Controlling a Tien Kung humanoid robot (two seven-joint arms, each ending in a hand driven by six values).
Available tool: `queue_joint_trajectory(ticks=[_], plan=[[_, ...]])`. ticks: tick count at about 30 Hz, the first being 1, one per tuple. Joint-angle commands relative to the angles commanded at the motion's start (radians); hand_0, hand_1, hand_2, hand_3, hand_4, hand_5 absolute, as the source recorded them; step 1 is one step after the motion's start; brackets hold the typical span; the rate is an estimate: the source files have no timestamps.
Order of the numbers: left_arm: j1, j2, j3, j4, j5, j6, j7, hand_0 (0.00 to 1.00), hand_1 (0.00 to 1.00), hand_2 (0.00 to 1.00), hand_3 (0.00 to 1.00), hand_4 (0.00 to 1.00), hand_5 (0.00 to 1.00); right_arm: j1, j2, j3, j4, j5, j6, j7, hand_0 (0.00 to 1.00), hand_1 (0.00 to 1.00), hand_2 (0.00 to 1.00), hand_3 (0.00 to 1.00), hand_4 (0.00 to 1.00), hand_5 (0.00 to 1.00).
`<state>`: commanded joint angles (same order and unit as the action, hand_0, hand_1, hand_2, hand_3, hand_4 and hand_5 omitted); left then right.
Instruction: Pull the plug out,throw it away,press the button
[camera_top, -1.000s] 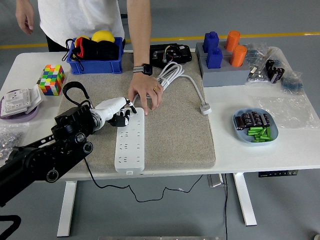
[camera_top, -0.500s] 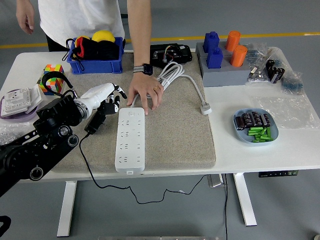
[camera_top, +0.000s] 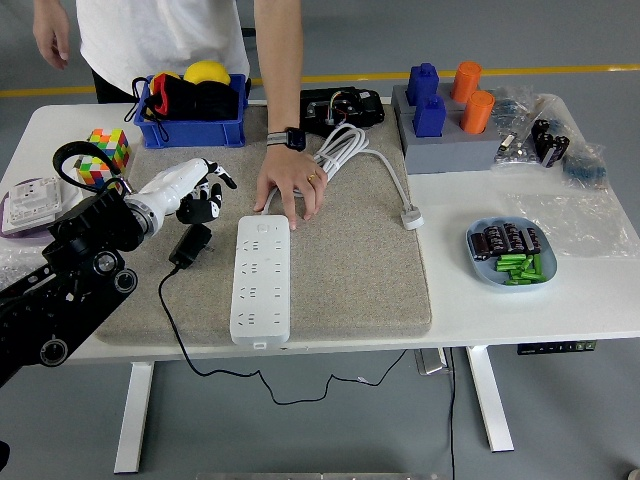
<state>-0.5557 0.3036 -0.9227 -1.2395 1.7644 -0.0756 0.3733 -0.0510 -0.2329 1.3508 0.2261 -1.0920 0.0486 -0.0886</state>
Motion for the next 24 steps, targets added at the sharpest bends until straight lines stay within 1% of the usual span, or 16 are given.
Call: queue_joint_trajectory(ticks=[7, 11, 14, 21, 24], plan=[[-0.001, -0.005, 0.009, 0.002, -0.003, -0.001, 0.002, 0.057, 0.009, 0.149, 0.655, 0.039, 0.002, 0.001, 0.002, -0.001, 0.001, 0.001, 0.001, 0.0, 0.733, 0.678, 0.66, 0.632, 0.745, 0.597], [-0.004, -0.011, 0.031, 0.002, -0.012, -0.001, 0.002, 0.057, 0.009, 0.149, 0.655, 0.039, 0.002, 0.001, 0.004, -0.003, 0.0, 0.001, 0.001, -0.001, 0.733, 0.678, 0.66, 0.632, 0.745, 0.597], [-0.011, -0.021, 0.056, 0.011, -0.023, 0.0, 0.001, 0.055, 0.011, 0.15, 0.652, 0.033, 0.002, 0.001, 0.004, -0.004, 0.0, 0.002, 0.001, -0.001, 0.733, 0.678, 0.66, 0.631, 0.744, 0.597], [-0.047, -0.054, 0.125, 0.068, -0.042, 0.0, 0.0, 0.055, 0.011, 0.15, 0.65, 0.032, 0.002, 0.003, 0.004, -0.006, -0.001, 0.003, 0.0, -0.001, 0.733, 0.678, 0.66, 0.632, 0.745, 0.597], [-0.056, -0.061, 0.14, 0.081, -0.047, 0.0, -0.001, 0.054, 0.01, 0.15, 0.649, 0.028, 0.002, 0.005, 0.004, -0.006, 0.0, 0.004, 0.0, 0.0, 0.733, 0.678, 0.66, 0.633, 0.745, 0.598]])
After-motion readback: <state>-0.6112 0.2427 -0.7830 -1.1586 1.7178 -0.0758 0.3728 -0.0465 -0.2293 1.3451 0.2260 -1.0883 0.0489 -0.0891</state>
